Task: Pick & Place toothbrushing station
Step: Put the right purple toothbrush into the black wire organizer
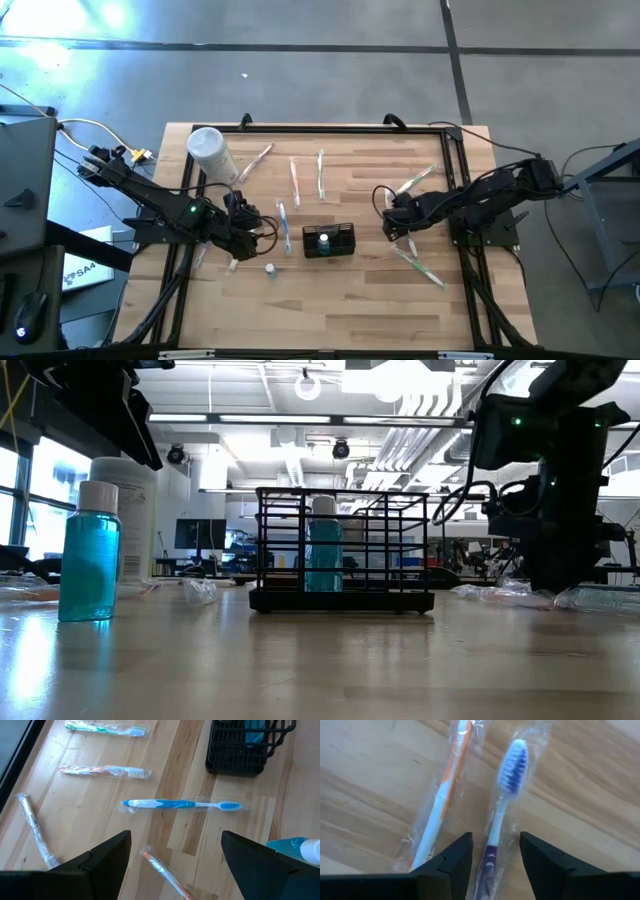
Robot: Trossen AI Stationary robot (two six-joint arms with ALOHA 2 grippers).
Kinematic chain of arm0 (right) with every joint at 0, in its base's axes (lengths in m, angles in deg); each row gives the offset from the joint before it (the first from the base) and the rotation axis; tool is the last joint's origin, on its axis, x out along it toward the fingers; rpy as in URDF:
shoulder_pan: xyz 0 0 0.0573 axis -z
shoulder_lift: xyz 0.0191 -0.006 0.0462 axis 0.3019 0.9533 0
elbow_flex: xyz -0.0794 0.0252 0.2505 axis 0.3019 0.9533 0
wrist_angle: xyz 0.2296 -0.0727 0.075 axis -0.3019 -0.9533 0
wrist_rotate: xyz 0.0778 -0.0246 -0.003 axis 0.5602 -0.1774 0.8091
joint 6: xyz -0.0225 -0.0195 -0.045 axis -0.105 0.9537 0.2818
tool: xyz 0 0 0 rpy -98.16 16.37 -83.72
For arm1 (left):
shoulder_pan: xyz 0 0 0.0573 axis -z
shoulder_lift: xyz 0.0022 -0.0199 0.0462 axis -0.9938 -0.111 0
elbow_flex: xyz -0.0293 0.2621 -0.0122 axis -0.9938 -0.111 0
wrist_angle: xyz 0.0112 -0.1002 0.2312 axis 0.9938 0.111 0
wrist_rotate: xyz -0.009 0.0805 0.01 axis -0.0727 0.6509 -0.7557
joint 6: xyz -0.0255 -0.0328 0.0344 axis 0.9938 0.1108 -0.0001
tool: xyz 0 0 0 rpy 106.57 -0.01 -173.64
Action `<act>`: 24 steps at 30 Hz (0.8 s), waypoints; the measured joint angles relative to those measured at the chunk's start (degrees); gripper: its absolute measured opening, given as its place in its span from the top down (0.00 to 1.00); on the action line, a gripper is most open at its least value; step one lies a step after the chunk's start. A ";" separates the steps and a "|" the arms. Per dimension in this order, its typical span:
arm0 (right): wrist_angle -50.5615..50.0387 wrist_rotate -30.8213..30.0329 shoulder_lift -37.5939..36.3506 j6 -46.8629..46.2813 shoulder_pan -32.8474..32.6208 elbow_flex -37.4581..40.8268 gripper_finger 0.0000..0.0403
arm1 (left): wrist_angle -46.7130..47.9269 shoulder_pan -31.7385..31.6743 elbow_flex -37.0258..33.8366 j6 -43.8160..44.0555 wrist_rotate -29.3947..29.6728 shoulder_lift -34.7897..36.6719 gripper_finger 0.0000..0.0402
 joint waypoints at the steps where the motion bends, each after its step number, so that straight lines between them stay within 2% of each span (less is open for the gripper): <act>1: 0.29 0.16 -0.01 -0.01 0.10 0.38 0.63 | -0.01 -0.01 0.00 0.00 0.02 0.00 0.24; 4: 0.28 0.18 0.04 0.88 0.09 0.58 0.71 | -0.01 0.00 0.00 0.03 0.00 0.00 0.24; 8: 0.65 -0.14 0.01 2.20 0.09 0.58 0.93 | -0.01 -0.01 0.00 0.04 0.00 0.00 0.24; 9: 0.47 -0.27 -0.45 3.14 0.09 0.62 0.96 | -0.01 -0.01 0.00 0.04 0.00 0.00 0.24; 14: -6.67 -5.01 -1.89 3.78 -0.57 -2.11 0.98 | 0.02 -0.01 0.00 0.04 0.01 0.00 0.24; 20: -15.61 -13.09 -6.17 3.42 -4.41 -11.33 0.99 | 0.33 -0.01 0.02 -0.15 1.79 -0.02 0.24; 24: -13.33 -23.79 -9.15 6.59 -9.83 -17.83 0.99 | -0.26 -0.01 0.02 -0.13 2.75 -0.03 0.24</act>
